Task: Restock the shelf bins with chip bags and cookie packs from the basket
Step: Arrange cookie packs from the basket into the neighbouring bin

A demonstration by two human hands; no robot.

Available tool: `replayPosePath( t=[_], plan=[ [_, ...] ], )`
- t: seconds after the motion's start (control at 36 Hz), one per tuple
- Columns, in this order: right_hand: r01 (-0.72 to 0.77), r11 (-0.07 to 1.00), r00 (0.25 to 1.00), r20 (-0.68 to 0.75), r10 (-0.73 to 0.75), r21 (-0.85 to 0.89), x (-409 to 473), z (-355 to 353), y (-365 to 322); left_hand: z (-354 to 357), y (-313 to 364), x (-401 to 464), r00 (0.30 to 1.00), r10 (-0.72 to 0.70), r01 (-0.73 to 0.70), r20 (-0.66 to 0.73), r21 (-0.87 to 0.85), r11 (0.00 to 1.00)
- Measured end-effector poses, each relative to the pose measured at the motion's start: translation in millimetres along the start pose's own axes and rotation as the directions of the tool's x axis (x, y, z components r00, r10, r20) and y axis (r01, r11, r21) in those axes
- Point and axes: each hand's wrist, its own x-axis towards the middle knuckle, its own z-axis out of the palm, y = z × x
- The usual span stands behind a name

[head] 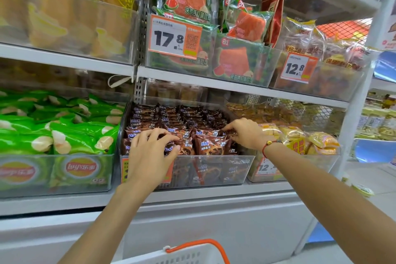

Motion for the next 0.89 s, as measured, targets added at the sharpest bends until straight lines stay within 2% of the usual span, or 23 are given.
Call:
replayPosePath(
  t=[0.08,0.19,0.25,0.31,0.36,0.42,0.47,0.56,0.61,0.67,0.75,0.83,0.89],
  plan=[
    [-0.027,0.992,1.0,0.006,0.026,0.12,-11,-5,7,-4,2,1,0.999,-0.002,0.002,0.045,-0.01,1.0],
    [-0.021,0.953,0.984,-0.164,0.074,0.303,-42,-19,1,-15,4,1,0.998,0.022,-0.016,0.059,-0.093,0.996],
    [0.003,0.912,0.959,-0.26,0.114,0.411,-63,-25,-11,-24,5,-1,0.996,0.082,-0.078,0.023,-0.131,0.988],
    [0.034,0.861,0.949,-0.286,0.132,0.508,-84,-28,-28,-36,7,-5,0.984,0.178,-0.178,-0.011,-0.103,0.979],
    [0.053,0.826,0.957,-0.266,0.12,0.562,-99,-27,-48,-50,8,-11,0.969,0.246,-0.247,-0.027,-0.068,0.967],
    [0.054,0.803,0.973,-0.212,0.091,0.593,-108,-22,-70,-67,6,-18,0.97,0.242,-0.241,0.012,-0.061,0.969],
    [0.069,0.797,0.989,-0.144,0.023,0.6,-111,-15,-96,-83,1,-28,0.973,0.201,-0.194,0.116,-0.065,0.979],
    [0.068,0.815,0.995,0.023,-0.099,0.575,-114,0,-139,-104,-13,-46,0.947,0.114,-0.127,0.299,0.022,0.992],
    [0.074,0.823,0.978,0.12,-0.17,0.563,-118,16,-171,-111,-26,-60,0.888,0.032,-0.096,0.459,0.117,0.988],
    [0.086,0.828,0.949,0.207,-0.237,0.555,-124,36,-204,-114,-42,-76,0.796,-0.048,-0.102,0.603,0.212,0.972],
    [0.093,0.838,0.89,0.333,-0.312,0.537,-138,68,-248,-113,-64,-99,0.608,-0.155,-0.118,0.779,0.281,0.952],
    [0.067,0.833,0.852,0.402,-0.334,0.549,-152,104,-278,-103,-87,-119,0.416,-0.242,-0.066,0.877,0.295,0.953],
    [0.04,0.837,0.801,0.483,-0.353,0.545,-163,131,-299,-95,-104,-135,0.308,-0.293,-0.03,0.905,0.317,0.948]
  ],
)
